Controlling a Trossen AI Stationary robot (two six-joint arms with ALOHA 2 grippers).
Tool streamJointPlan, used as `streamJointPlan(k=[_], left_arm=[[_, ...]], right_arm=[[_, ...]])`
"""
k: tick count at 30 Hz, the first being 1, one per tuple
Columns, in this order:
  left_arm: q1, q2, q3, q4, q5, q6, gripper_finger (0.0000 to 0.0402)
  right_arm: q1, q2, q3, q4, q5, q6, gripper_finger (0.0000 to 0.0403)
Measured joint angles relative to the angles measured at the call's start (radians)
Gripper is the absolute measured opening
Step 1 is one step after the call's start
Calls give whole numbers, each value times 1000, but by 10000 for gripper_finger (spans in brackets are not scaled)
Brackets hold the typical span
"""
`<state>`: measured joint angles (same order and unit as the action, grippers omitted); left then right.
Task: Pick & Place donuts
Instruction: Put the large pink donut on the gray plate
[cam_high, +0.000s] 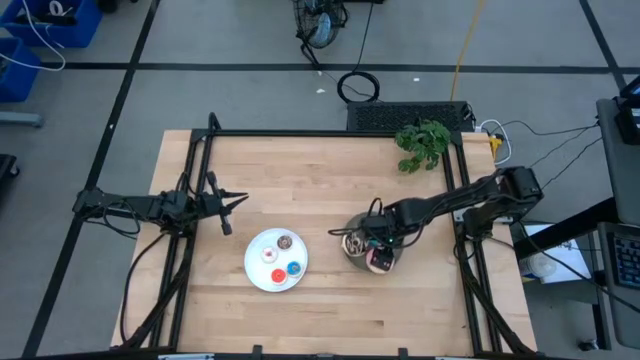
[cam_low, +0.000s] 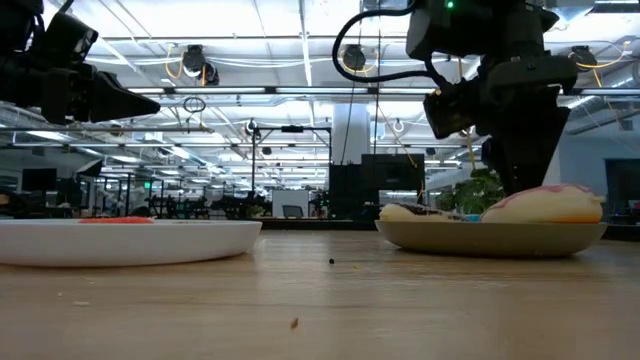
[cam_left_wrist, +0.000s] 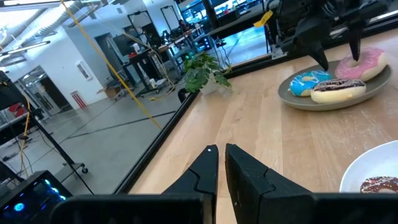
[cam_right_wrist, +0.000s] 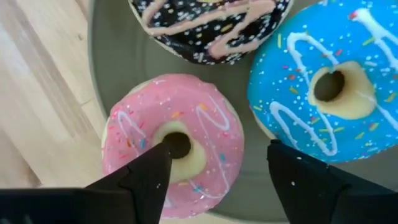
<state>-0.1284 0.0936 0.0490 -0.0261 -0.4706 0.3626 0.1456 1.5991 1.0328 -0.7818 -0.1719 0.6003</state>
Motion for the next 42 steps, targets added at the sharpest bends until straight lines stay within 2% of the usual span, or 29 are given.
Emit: streamJointPlan(k=[7, 13, 17, 23, 25, 34, 42], left_arm=[[0, 0, 0, 0, 0, 0, 37], [0, 0, 0, 0, -1, 0, 37], [0, 0, 0, 0, -1, 0, 37], [0, 0, 0, 0, -1, 0, 37], [0, 0, 0, -1, -1, -3, 37], [0, 0, 0, 0, -1, -5, 37], [0, 0, 0, 0, 0, -5, 37]], right_arm=[[-12, -82, 1, -8, -9, 9, 254], [30, -171, 3, 5, 15, 68, 222], [98, -190, 4, 74, 41, 118, 168], [207, -154, 4, 135, 68, 170, 35], [235, -141, 4, 139, 69, 172, 10], [318, -129, 4, 179, 93, 252, 2], [333, -128, -18, 195, 126, 264, 0]])
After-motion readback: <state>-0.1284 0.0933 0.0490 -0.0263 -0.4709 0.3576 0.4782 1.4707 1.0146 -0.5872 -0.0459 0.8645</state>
